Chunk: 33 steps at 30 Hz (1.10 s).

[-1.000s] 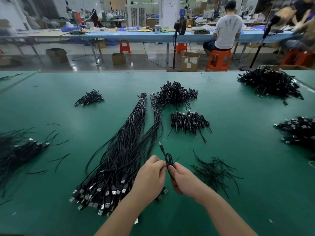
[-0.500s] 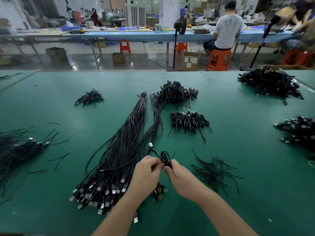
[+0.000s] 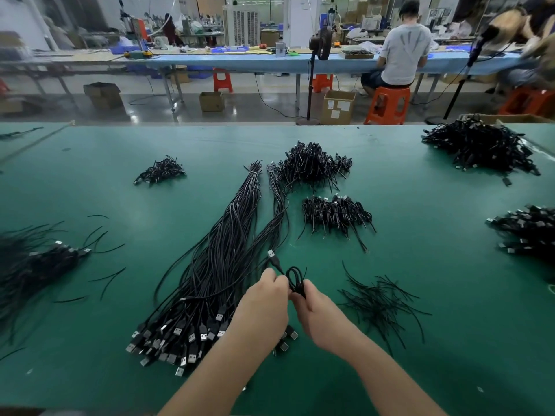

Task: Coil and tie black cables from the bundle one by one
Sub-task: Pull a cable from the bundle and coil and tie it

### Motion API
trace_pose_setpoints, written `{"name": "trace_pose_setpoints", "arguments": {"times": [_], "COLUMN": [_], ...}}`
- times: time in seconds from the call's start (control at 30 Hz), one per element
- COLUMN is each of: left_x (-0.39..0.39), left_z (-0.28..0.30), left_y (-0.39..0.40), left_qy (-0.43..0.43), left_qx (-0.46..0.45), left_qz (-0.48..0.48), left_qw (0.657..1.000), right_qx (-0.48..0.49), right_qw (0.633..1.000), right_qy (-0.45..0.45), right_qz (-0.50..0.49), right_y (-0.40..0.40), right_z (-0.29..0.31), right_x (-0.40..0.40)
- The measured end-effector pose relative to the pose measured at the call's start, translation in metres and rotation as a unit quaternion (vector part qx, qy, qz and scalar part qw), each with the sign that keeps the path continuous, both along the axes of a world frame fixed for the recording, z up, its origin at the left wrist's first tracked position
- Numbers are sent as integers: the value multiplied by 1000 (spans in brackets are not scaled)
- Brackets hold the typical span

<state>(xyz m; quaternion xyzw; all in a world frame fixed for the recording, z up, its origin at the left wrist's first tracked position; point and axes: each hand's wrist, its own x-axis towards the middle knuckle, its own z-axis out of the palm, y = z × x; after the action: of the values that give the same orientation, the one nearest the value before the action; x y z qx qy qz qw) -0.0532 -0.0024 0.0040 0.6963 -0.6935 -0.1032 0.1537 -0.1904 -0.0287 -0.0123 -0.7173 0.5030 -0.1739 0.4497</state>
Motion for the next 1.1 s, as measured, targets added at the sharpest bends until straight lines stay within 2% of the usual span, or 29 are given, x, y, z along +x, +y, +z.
{"name": "trace_pose_setpoints", "arguments": {"times": [0.2,0.3,0.4,0.5,0.7,0.77,0.9,1.1], "left_x": [7,15,23,28,35,38,40,38], "left_z": [13,15,19,19,17,16,15,14], "left_y": [6,8,5,0,0,0,-1,2], "left_qy": [-57,-116,-177,-122,20,63,111,159], "left_qx": [-29,-144,-195,-192,-139,-126,-78,5], "left_qz": [-65,-137,-188,-216,-187,-170,-127,-60], "left_qw": [996,973,946,950,972,975,983,986], "right_qx": [145,212,218,211,193,165,68,-34], "right_qw": [981,959,960,963,966,975,992,970], "right_qy": [-129,-187,-172,-157,-150,-124,-2,161], "right_qz": [-28,-15,33,63,89,88,110,178], "right_y": [-2,-5,-5,-6,-3,-1,3,4], "right_z": [11,20,27,32,31,29,29,33], "right_x": [-2,-10,-13,-15,-20,-18,-13,-11]}}
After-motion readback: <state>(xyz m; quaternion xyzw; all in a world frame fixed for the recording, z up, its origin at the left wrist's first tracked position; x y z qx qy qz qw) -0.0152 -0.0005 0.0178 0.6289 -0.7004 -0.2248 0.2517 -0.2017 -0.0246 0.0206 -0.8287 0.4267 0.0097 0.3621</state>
